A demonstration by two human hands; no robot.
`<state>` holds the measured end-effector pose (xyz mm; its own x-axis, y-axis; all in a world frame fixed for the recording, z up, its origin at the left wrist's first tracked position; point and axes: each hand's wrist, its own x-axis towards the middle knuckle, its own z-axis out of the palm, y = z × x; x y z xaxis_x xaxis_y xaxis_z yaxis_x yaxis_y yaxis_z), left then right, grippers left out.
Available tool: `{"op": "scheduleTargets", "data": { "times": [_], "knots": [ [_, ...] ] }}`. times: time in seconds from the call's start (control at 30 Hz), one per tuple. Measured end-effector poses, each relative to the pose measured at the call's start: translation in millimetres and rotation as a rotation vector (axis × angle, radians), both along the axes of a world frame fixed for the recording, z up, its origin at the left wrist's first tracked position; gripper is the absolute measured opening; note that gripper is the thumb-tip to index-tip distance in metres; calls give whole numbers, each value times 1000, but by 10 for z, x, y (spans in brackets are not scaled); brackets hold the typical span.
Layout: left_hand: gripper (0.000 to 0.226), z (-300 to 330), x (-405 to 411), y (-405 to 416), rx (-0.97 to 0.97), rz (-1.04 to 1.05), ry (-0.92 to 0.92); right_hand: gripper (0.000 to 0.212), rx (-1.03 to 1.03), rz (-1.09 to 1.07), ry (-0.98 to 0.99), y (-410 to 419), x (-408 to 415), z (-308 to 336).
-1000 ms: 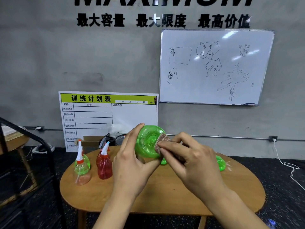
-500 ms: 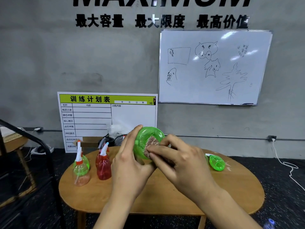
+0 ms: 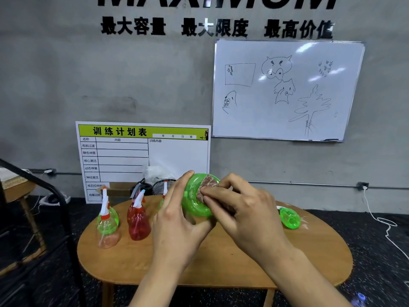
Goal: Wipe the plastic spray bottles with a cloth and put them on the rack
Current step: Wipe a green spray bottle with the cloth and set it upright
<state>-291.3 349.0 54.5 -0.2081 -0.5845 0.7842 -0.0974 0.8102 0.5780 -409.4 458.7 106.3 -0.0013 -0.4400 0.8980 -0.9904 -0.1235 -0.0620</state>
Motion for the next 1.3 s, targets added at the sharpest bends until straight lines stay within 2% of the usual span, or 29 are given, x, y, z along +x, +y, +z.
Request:
{"op": "scheduleTargets", "data": {
  "times": [0.23, 0.53, 0.57, 0.7, 0.93, 1.0, 1.2, 1.3],
  "knots": [
    [90, -77, 38, -96, 13, 4, 5, 19, 89, 7, 70, 30, -58, -101],
    [93, -259, 8, -153, 28, -20, -17, 17, 65, 14, 56, -74, -122, -231],
    [93, -298, 14, -169, 25, -16, -27, 16, 52, 54, 11, -97, -126, -272],
    [97, -490, 13, -248, 50, -9, -34, 14, -94, 245, -396, -213, -181, -360],
    [103, -786, 74, -374, 162, -142, -77, 17, 97, 239, -683, -684, -365, -790],
    [96, -850, 129, -409, 194, -192, -107, 17, 136, 285, -750, -759, -361, -910],
    [37, -1071, 287, -557, 275, -213, -60, 18, 284, 351, -964, -1029, -229, -1236],
    [29, -1221, 351, -684, 266, -185, -82, 19, 335, 344, -974, -1173, -147, -1400]
  ]
}}
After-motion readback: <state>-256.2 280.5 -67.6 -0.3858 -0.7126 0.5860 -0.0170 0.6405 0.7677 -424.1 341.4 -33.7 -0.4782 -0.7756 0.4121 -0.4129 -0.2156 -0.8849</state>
